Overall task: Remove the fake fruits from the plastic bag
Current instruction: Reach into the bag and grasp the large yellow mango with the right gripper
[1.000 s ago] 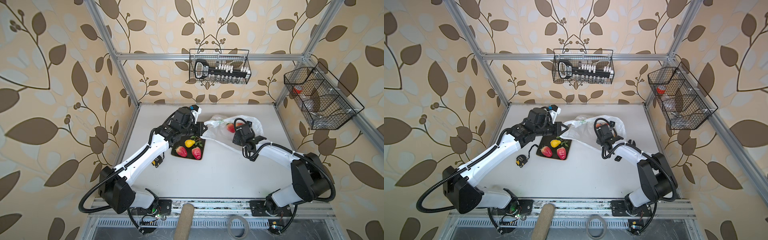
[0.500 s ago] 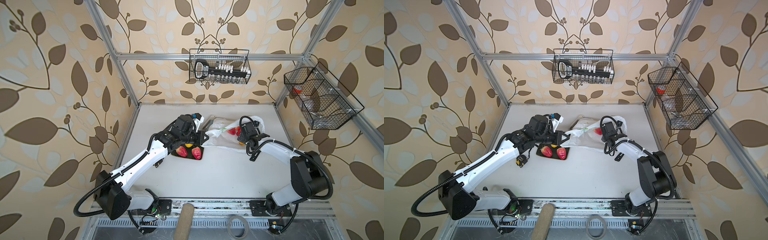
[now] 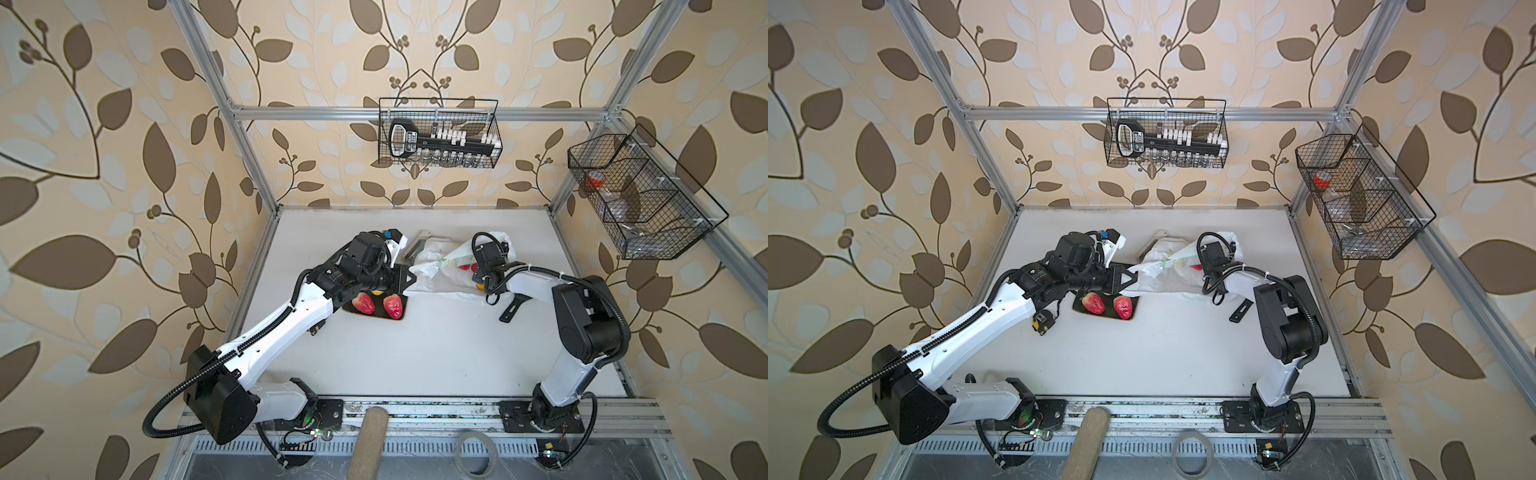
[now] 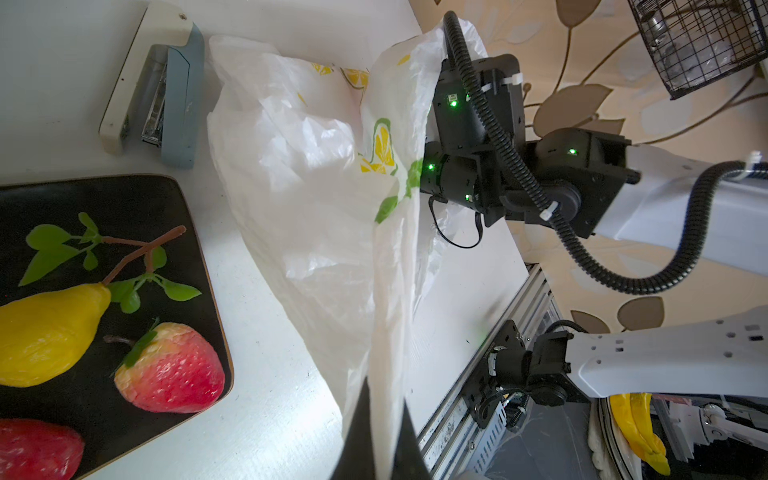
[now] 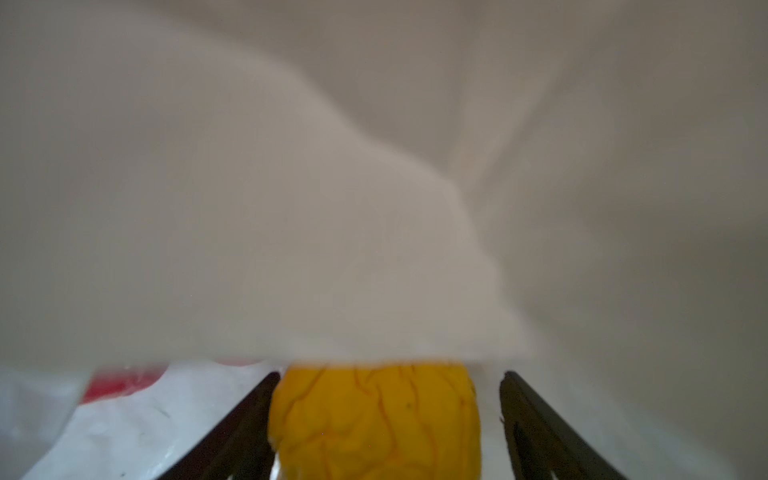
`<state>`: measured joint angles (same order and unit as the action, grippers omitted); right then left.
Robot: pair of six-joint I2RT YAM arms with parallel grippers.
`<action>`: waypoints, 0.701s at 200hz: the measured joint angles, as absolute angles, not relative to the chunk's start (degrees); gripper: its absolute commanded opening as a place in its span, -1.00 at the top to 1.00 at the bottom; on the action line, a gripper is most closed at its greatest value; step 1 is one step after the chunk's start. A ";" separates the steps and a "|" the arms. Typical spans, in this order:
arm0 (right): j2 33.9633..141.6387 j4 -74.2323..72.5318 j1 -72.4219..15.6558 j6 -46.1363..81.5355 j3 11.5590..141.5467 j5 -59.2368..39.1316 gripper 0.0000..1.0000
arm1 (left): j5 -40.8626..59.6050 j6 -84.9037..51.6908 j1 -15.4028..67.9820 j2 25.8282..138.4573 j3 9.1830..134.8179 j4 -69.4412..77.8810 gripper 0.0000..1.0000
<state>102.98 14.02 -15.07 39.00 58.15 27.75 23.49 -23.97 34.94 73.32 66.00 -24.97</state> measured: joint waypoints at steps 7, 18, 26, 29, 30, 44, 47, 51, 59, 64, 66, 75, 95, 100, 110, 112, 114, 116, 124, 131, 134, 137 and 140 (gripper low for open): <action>103.57 13.72 -15.00 38.81 58.46 27.57 -0.40 | 23.49 -23.97 34.94 73.32 66.00 -25.10 1.00; 104.38 13.08 -14.94 38.11 58.78 27.27 -0.29 | 23.46 -23.94 34.94 73.32 66.00 -25.28 1.00; 104.57 12.75 -14.92 38.00 58.85 27.18 -0.18 | 23.46 -23.94 34.94 73.32 66.00 -25.41 1.00; 104.57 12.62 -14.87 37.78 58.85 27.07 -0.16 | 23.42 -23.94 34.94 73.32 66.00 -25.45 1.00; 104.57 12.60 -14.87 37.56 58.85 26.98 -0.15 | 23.42 -23.94 34.94 73.32 66.00 -25.45 1.00; 104.53 12.19 -14.81 36.99 58.85 26.35 -0.02 | 23.35 -23.94 34.94 73.32 66.00 -25.54 1.00; 104.53 12.08 -14.81 37.39 58.85 26.30 0.00 | 23.33 -23.94 34.94 73.32 66.00 -25.52 1.00; 104.40 12.08 -14.79 36.93 58.85 26.06 0.03 | 23.27 -23.94 34.94 73.32 65.98 -25.54 1.00; 104.12 12.10 -14.76 36.60 58.85 25.65 0.05 | 23.05 -23.94 34.94 73.32 66.00 -25.52 1.00; 103.70 12.16 -14.76 36.36 58.83 25.36 0.05 | 22.94 -23.94 34.94 73.32 66.00 -25.50 1.00; 103.59 12.19 -14.76 36.36 58.83 25.34 0.05 | 22.90 -23.94 34.94 73.32 66.00 -25.50 1.00; 102.56 12.21 -14.76 35.97 58.76 24.82 0.06 | 22.50 -23.97 34.94 73.32 66.00 -25.50 1.00; 98.30 12.03 -14.85 35.48 57.95 23.22 0.06 | 22.02 -23.99 34.94 73.34 66.00 -25.39 1.00; 97.03 11.88 -14.90 35.38 57.60 22.85 0.06 | 21.93 -24.01 34.94 73.38 66.00 -25.28 1.00; 94.50 11.75 -15.03 35.24 56.82 21.74 0.06 | 21.78 -24.03 34.94 73.54 66.00 -24.99 1.00; 93.93 11.73 -15.09 35.24 56.64 21.58 0.06 | 21.71 -24.03 34.94 73.60 66.00 -24.91 1.00; 93.43 11.73 -15.14 35.22 56.49 21.30 0.06 | 21.61 -24.03 34.94 73.63 66.00 -24.84 1.00; 92.86 11.75 -15.20 35.18 56.31 21.02 0.06 | 21.50 -24.03 34.94 73.69 66.00 -24.75 1.00; 90.98 11.53 -15.49 35.03 55.61 20.10 0.06 | 21.02 -24.05 34.94 74.02 66.00 -24.47 1.00; 89.45 11.33 -15.79 34.87 55.00 19.16 0.06 | 20.69 -24.08 34.94 74.39 66.00 -24.08 1.00; 88.71 11.16 -15.97 34.83 54.65 18.68 0.06 | 20.56 -24.10 34.94 74.54 66.00 -23.90 1.00; 88.09 11.07 -16.10 34.81 54.37 18.13 0.06 | 20.47 -24.10 34.94 74.74 66.00 -23.75 1.00; 87.53 10.87 -16.21 34.70 54.04 17.72 0.06 | 20.40 -24.12 34.92 75.02 66.00 -23.62 1.00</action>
<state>87.53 10.87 -16.21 34.70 54.04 17.72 20.40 -24.12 34.92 75.02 66.00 -23.62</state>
